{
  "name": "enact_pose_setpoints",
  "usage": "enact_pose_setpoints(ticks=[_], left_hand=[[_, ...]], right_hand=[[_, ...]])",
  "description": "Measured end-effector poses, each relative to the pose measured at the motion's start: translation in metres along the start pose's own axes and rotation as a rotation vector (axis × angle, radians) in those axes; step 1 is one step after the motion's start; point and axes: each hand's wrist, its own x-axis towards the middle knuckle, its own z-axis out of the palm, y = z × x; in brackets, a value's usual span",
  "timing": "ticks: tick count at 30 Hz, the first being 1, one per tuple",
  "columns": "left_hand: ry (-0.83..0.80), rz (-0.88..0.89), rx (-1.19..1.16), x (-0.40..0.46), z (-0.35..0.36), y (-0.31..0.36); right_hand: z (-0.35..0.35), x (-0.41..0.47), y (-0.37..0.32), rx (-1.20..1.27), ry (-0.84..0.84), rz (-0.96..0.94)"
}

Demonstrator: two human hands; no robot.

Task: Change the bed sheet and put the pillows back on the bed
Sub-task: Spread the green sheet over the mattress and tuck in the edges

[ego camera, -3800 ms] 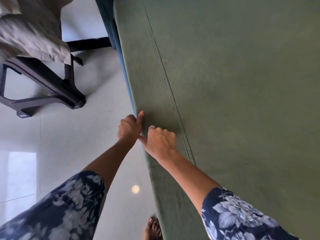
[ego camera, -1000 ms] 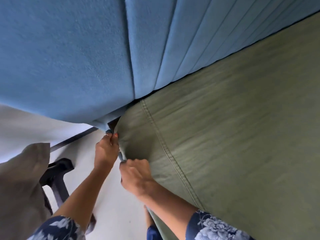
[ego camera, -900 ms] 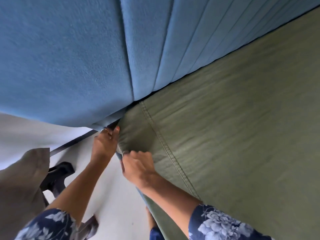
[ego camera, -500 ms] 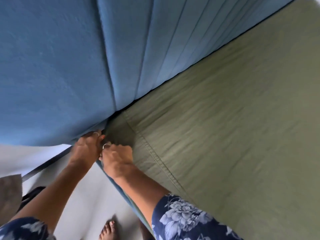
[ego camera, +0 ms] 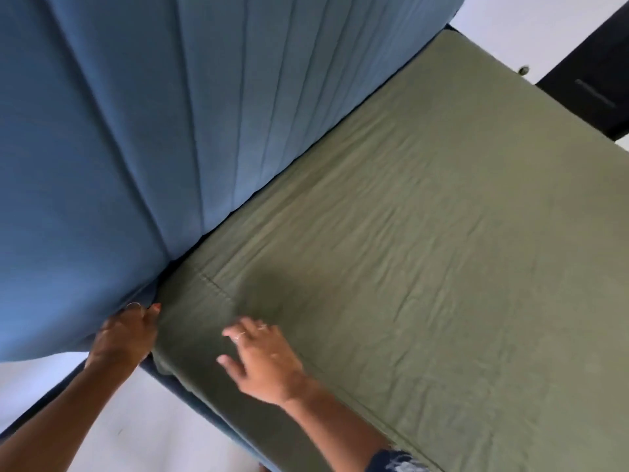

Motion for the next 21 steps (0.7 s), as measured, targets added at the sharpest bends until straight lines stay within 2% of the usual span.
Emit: enact_pose_setpoints(ticks=[2,5,7,9,10,11,13,14,15,16,18,19,21], left_hand=[[0.014,-0.027,0.012,-0.004,0.005,0.017],[0.019,0.056,-0.024,-0.018,0.014,0.037],[0.043,0.113,0.068,-0.026,0.025,0.043],[0.088,0.132,0.127,-0.032,0.034,0.044],[0.081,0.143,0.138,-0.034,0.038,0.048],[0.078,0.172,0.146,-0.035,0.041,0.055],[0.056,0.26,0.185,-0.035,0.045,0.074],[0.053,0.317,0.188,-0.034,0.044,0.086],[0.062,0.367,0.194,-0.03,0.043,0.101],[0.075,0.411,0.19,-0.027,0.04,0.117],[0.089,0.48,0.212,-0.018,0.035,0.144],[0.089,0.51,0.233,-0.013,0.033,0.154],[0.063,0.538,0.278,-0.004,0.035,0.173]], right_hand=[[-0.012,-0.028,0.055,-0.141,0.134,0.08],[-0.028,-0.061,0.135,-0.292,0.296,0.444],[-0.03,-0.072,0.159,-0.228,0.321,0.719],[-0.013,-0.069,0.151,-0.14,0.318,0.833],[0.0,-0.068,0.136,-0.128,0.305,0.764],[0.014,-0.064,0.115,-0.14,0.28,0.588],[0.038,-0.058,0.062,-0.161,0.081,0.042],[0.043,-0.057,0.042,-0.254,-0.046,-0.243],[0.041,-0.057,0.031,-0.369,-0.127,-0.456],[0.037,-0.056,0.032,-0.447,-0.168,-0.561],[0.016,-0.05,0.066,-0.338,-0.063,-0.455],[0.002,-0.047,0.094,-0.265,0.021,-0.331],[-0.031,-0.046,0.176,-0.245,0.194,0.05]])
